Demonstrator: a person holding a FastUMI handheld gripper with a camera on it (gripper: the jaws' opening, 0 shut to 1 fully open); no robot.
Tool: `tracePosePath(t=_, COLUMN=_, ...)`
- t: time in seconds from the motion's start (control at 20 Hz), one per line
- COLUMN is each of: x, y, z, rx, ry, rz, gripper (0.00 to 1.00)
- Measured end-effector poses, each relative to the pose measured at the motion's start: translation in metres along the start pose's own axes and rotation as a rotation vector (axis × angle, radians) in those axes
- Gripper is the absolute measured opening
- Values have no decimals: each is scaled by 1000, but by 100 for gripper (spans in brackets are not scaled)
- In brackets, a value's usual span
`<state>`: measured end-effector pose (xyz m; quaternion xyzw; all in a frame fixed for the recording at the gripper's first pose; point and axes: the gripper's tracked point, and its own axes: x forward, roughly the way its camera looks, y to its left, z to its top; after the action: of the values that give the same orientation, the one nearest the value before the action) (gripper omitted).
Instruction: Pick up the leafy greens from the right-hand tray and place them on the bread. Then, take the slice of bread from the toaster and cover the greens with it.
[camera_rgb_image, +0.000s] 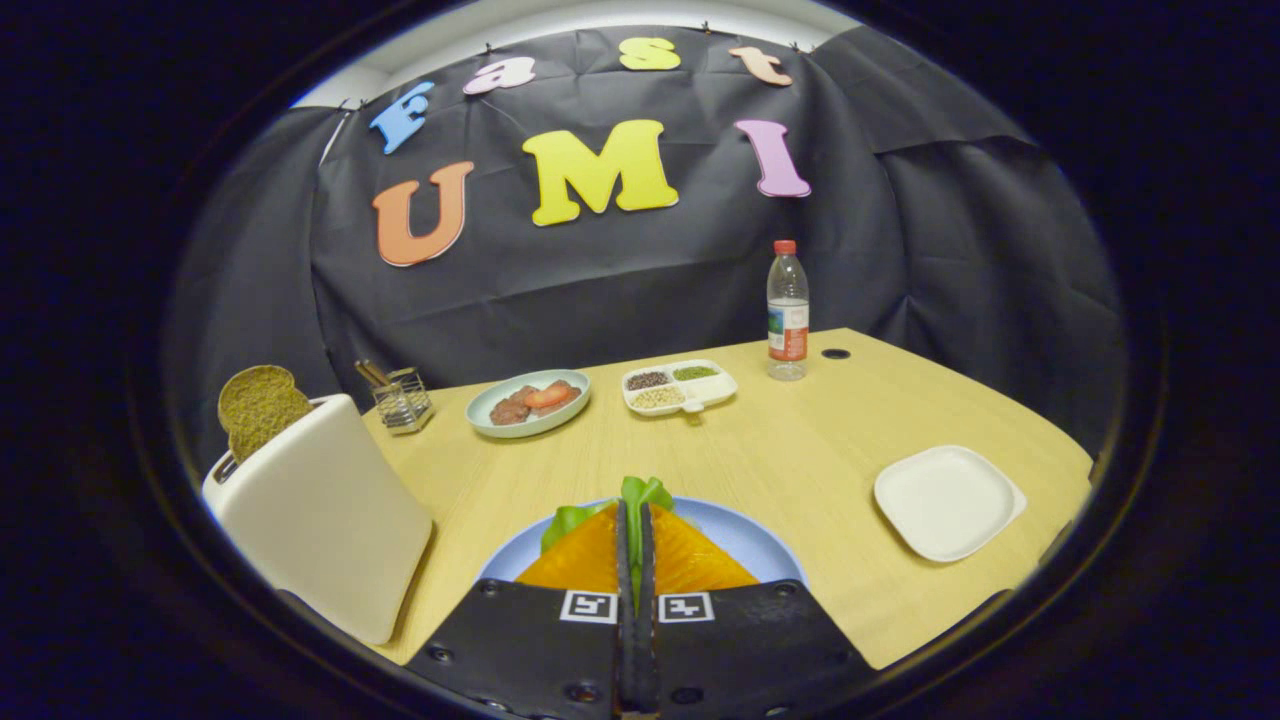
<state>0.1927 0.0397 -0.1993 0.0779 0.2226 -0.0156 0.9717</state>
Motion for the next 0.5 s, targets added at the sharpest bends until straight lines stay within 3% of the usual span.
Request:
tracePosePath(t=0.25, x=3, y=10, z=-11, rx=42, ry=28, rz=0, gripper=1)
tracePosePath(t=0.5, x=0, y=16, z=-10, rx=45, ry=24, rz=-4, gripper=16)
